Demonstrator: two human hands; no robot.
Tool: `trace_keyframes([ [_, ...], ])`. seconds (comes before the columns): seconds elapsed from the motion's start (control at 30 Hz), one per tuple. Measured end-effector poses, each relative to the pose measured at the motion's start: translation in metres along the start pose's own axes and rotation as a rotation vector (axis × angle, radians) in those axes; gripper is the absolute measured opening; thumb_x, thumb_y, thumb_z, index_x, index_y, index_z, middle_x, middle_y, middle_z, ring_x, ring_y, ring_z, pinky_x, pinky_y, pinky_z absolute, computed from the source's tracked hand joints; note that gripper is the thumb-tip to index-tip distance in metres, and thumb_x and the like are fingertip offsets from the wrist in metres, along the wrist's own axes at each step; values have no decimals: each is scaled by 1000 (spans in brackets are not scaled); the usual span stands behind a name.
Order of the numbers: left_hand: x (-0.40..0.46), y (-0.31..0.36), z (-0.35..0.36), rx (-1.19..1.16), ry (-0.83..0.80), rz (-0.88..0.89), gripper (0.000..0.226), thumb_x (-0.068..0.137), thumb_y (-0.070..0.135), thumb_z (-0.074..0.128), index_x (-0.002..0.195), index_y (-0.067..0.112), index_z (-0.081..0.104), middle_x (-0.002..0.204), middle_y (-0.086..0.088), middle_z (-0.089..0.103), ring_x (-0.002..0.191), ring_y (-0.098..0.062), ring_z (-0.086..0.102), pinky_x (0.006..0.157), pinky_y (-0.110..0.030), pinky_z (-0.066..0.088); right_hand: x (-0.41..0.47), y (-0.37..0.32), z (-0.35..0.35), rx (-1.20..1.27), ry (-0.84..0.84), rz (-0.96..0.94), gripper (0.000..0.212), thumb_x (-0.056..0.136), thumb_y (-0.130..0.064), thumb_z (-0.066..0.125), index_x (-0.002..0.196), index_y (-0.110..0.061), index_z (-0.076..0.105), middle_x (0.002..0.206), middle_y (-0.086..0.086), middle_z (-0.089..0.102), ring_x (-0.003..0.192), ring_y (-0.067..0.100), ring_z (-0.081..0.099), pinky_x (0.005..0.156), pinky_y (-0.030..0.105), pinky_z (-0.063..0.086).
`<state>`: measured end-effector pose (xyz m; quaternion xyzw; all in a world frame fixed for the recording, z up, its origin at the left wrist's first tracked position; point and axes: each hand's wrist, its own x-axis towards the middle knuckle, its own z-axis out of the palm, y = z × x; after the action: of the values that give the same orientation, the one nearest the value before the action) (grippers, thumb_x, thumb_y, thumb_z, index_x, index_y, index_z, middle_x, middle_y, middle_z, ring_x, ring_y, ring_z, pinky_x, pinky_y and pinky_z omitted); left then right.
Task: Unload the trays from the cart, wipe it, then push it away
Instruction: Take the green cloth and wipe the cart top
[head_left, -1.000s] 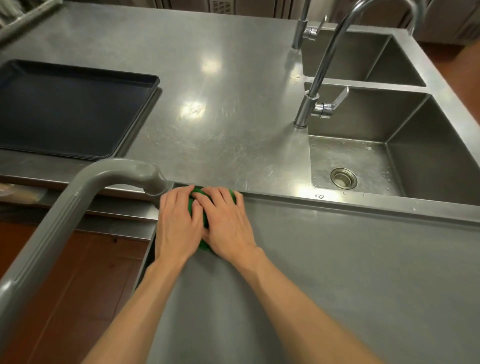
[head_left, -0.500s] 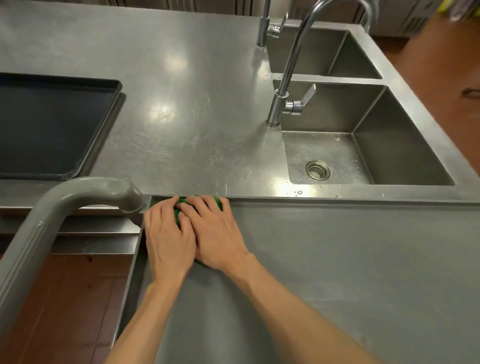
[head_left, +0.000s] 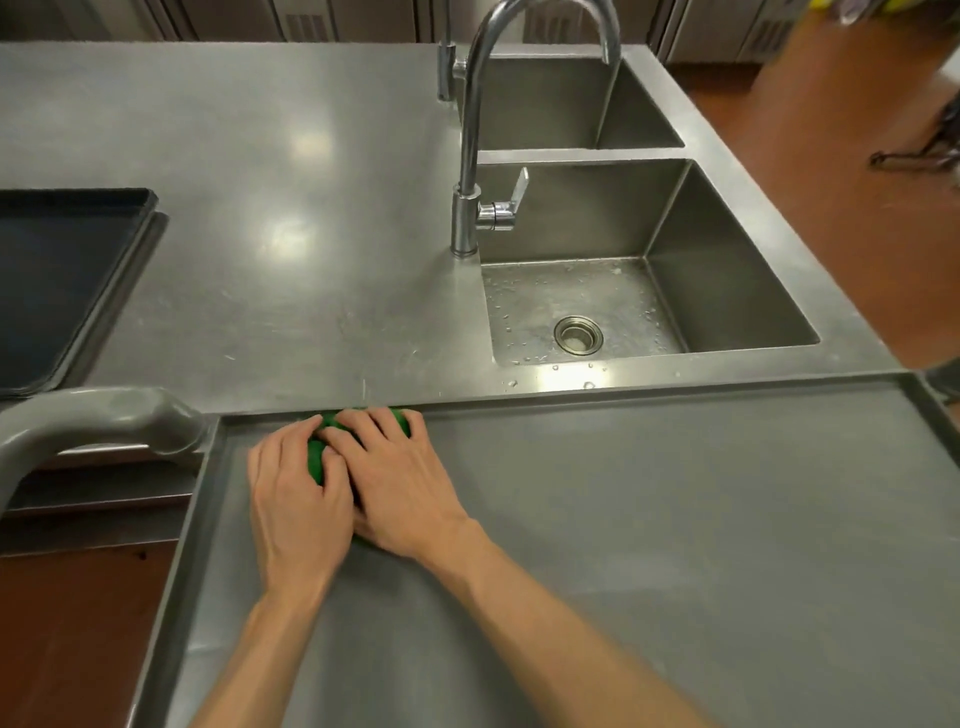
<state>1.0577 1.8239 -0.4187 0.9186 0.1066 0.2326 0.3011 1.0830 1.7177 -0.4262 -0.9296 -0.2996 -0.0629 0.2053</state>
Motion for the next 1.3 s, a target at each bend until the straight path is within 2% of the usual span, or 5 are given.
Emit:
trace_keyframes([
  [0.23, -22, 53, 34, -94, -53, 3, 31, 84, 5, 50, 112, -1, 63, 108, -17, 65, 105, -31, 51, 94, -19, 30, -39, 50, -27, -6, 27, 29, 45, 90, -32, 55, 131, -13, 54, 136, 6, 55, 125, 27, 46, 103, 44, 32],
  [0.4, -44, 103, 66, -140, -155, 28, 30, 87, 7, 52, 115, 2, 62, 111, -13, 64, 108, -27, 49, 97, -19, 30, -78, 100, -54, -21, 42, 95, 42, 93, -32, 48, 130, -14, 55, 135, 5, 56, 124, 26, 47, 103, 41, 31],
  [0.57, -58, 158, 101, -175, -229, 73, 42, 86, 23, 39, 115, 4, 61, 112, -10, 63, 108, -25, 48, 98, -32, 37, -113, 148, -85, -49, 40, 171, 41, 96, -31, 40, 130, -14, 56, 134, 5, 57, 121, 26, 50, 103, 42, 36],
  [0.8, -80, 227, 147, -165, -298, 141, 44, 86, 23, 36, 115, 3, 61, 112, -13, 63, 109, -30, 50, 97, -50, 45, -158, 207, -122, -97, 87, 254, 37, 99, -29, 39, 126, -14, 59, 132, 4, 59, 118, 26, 53, 99, 40, 37],
  [1.3, -113, 325, 220, -173, -378, 307, 38, 87, 17, 40, 116, 3, 61, 112, -13, 63, 108, -29, 49, 99, -46, 42, -231, 295, -171, -114, 188, 405, 38, 98, -28, 40, 125, -12, 60, 131, 6, 60, 118, 28, 54, 98, 44, 39],
])
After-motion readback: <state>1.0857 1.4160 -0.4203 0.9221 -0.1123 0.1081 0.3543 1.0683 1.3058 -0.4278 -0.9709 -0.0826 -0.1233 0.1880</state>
